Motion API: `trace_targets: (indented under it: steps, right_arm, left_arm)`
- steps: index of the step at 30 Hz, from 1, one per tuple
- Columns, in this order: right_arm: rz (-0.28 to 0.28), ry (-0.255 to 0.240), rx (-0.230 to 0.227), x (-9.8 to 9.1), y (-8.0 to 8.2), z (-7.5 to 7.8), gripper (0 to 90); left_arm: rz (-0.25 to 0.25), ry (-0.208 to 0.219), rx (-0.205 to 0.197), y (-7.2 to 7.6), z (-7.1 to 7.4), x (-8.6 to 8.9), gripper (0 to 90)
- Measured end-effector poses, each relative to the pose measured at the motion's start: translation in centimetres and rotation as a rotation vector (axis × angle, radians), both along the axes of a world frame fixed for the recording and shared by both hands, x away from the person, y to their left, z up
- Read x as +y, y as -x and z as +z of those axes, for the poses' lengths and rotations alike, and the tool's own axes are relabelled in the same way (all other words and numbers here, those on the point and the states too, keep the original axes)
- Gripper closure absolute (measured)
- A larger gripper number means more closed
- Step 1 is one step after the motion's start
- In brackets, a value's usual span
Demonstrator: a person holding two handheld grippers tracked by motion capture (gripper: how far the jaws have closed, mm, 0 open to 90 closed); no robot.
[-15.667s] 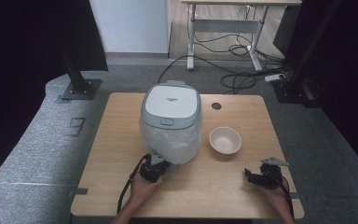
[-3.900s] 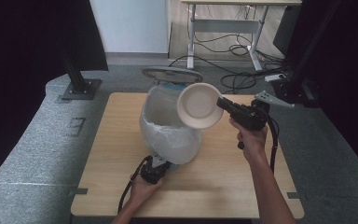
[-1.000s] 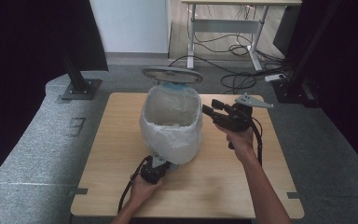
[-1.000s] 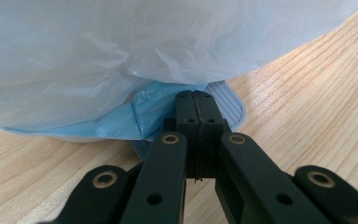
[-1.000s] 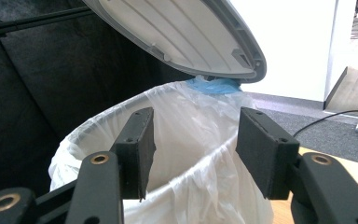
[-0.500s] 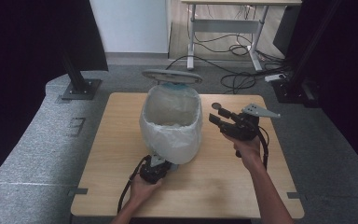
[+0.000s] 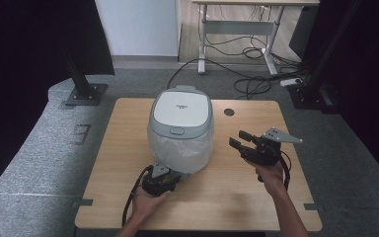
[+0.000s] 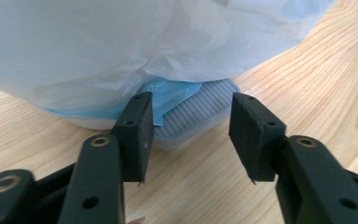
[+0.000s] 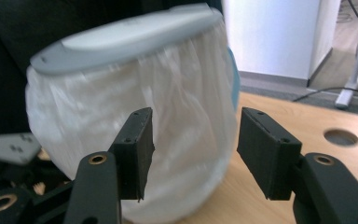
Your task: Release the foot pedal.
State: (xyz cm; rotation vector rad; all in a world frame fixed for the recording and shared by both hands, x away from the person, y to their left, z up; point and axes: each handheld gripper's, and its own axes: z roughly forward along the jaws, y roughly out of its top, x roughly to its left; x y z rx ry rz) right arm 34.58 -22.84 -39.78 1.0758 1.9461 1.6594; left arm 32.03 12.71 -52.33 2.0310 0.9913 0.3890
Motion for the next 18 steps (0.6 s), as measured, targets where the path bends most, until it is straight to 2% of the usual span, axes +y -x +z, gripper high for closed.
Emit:
trace_targets:
  steps: [2,5,6,8,10,11,12,13,18]
  right_arm:
    - [-0.005,0.003,0.005,-0.3,0.2,-0.4,44.2]
    - [-0.018,0.010,0.018,-1.3,0.7,-1.8,44.0]
    - [-0.019,0.010,0.034,-1.8,0.9,-2.7,43.9]
    - [-0.025,0.020,0.039,-2.1,1.1,-3.3,43.9]
    - [-0.044,0.032,0.077,-3.3,1.5,-5.1,43.8]
    - [-0.044,0.032,0.077,-3.3,1.5,-5.1,43.8]
    - [-0.056,0.045,0.094,-3.9,1.7,-6.0,43.8]
    - [-0.056,0.045,0.094,-3.9,1.7,-6.0,43.8]
    - [-0.082,0.090,0.142,-5.4,2.3,-8.4,43.5]
  left_arm:
    - [-0.003,0.005,-0.001,0.1,0.1,0.1,47.4]
    - [-0.010,0.023,-0.003,0.3,0.5,0.6,45.3]
    - [-0.013,0.024,-0.002,0.4,0.6,0.7,44.6]
    - [-0.013,0.029,-0.001,0.5,0.6,1.0,44.4]
    - [-0.013,0.033,0.006,0.6,0.7,1.3,43.6]
    - [-0.012,0.034,0.009,0.6,0.7,1.4,43.6]
    - [-0.013,0.035,0.011,0.7,0.7,1.5,43.3]
    - [-0.011,0.034,0.014,0.8,0.7,1.7,43.3]
    - [0.000,0.043,0.032,1.1,0.7,2.4,42.3]
